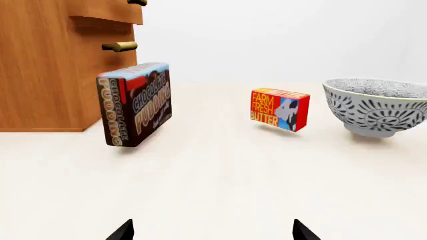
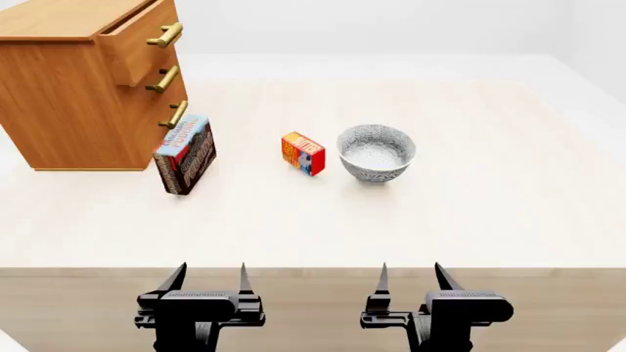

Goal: Put the butter at the back in the top drawer of the cabinet and close it.

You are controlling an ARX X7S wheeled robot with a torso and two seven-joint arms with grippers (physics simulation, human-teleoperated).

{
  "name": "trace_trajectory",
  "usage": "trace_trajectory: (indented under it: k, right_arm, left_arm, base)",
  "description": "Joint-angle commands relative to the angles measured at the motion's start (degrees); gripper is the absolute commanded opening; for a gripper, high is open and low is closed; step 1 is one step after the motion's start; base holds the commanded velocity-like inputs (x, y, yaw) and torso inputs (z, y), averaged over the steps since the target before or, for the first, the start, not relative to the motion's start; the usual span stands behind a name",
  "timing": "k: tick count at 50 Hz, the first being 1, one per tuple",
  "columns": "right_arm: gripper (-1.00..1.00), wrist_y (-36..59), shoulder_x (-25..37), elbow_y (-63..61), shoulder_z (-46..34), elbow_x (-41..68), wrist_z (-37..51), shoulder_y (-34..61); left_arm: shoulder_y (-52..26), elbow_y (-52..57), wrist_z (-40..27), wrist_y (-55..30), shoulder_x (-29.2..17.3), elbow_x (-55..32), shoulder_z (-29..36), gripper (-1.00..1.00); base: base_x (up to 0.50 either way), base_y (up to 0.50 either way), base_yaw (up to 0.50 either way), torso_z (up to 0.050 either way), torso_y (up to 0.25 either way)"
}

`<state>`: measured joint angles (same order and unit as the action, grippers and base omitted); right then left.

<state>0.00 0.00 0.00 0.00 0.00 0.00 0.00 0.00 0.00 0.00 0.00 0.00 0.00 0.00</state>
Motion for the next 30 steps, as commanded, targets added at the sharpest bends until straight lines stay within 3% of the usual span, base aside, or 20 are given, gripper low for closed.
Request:
trace_trajectory:
  k: [1,30]
  right_arm:
    - [1.0,0.11,0.85,0.02,-1.09,0.81,1.35,0.06]
    - [1.0,1.12,4.35,-0.65,-4.51,5.45,4.67,0.4]
  left_arm:
    - [-0.04,-0.07,-1.08,0.0,-0.92,-0.79,1.08,1.0]
    - [-0.4,1.35,-5.62,-1.28,-4.32,-3.84,4.46,1.0]
  base:
    - [0.0,0.0,0.0,0.0,0.0]
    - [0.0,0.0,0.0,0.0,0.0]
